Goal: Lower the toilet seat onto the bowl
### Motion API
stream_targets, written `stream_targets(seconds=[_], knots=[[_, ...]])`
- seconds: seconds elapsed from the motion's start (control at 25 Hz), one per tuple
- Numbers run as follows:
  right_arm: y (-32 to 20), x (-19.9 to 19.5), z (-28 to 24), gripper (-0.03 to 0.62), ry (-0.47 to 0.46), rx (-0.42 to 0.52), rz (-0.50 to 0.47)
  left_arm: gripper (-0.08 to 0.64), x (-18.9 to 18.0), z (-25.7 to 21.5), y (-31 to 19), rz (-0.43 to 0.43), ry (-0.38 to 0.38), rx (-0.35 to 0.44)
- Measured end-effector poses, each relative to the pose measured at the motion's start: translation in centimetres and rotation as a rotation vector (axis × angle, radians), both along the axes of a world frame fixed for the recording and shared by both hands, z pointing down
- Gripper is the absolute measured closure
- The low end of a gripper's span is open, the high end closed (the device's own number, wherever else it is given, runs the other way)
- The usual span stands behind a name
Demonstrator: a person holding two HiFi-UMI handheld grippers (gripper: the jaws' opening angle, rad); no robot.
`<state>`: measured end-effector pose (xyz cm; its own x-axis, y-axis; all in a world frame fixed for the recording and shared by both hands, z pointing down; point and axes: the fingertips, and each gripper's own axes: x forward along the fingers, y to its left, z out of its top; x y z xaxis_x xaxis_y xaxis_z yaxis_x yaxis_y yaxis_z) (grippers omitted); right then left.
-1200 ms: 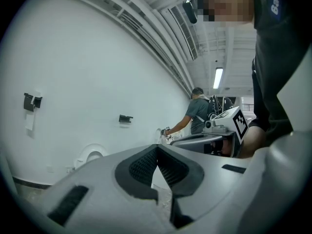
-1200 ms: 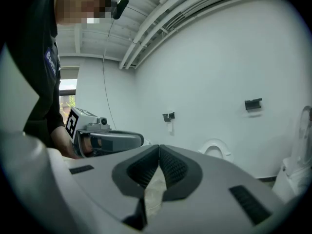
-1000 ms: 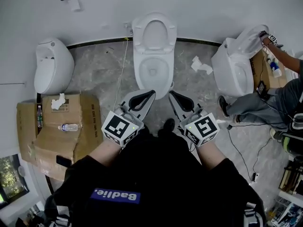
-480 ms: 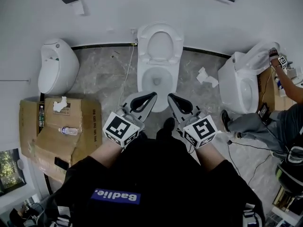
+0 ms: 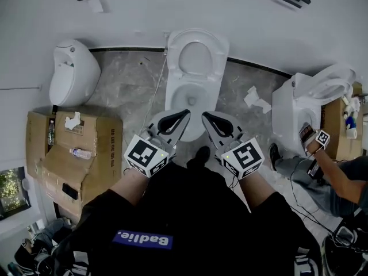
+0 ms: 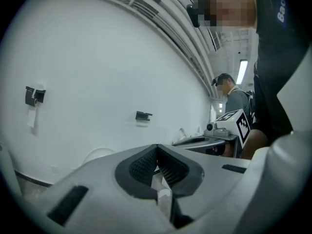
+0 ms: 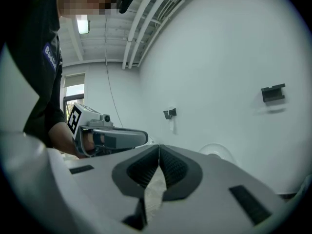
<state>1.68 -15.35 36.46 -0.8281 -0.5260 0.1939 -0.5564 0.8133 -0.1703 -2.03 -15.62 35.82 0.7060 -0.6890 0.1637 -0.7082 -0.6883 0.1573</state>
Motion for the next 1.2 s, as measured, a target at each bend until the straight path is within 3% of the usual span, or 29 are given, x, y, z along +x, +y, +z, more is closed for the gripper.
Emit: stream_targets(seconds=[0.28, 0.72, 1.2], knots=[[-3.3, -0.2, 0.7, 0.565, -0.004, -0.018, 0.003, 0.543, 0.0, 0.4, -3.7, -0.001, -0.008, 0.003], [-8.0, -2.9, 1.4, 0.565, 0.000, -0.045, 0.090, 0.541, -3.5, 2.1, -11.1, 0.030, -0.063, 0.012], [-11.6, -3.9, 3.1, 0.565, -0.019, -0.061, 0.144, 0.540, -6.2, 6.3, -20.1, -0.003, -0.173, 0.039]])
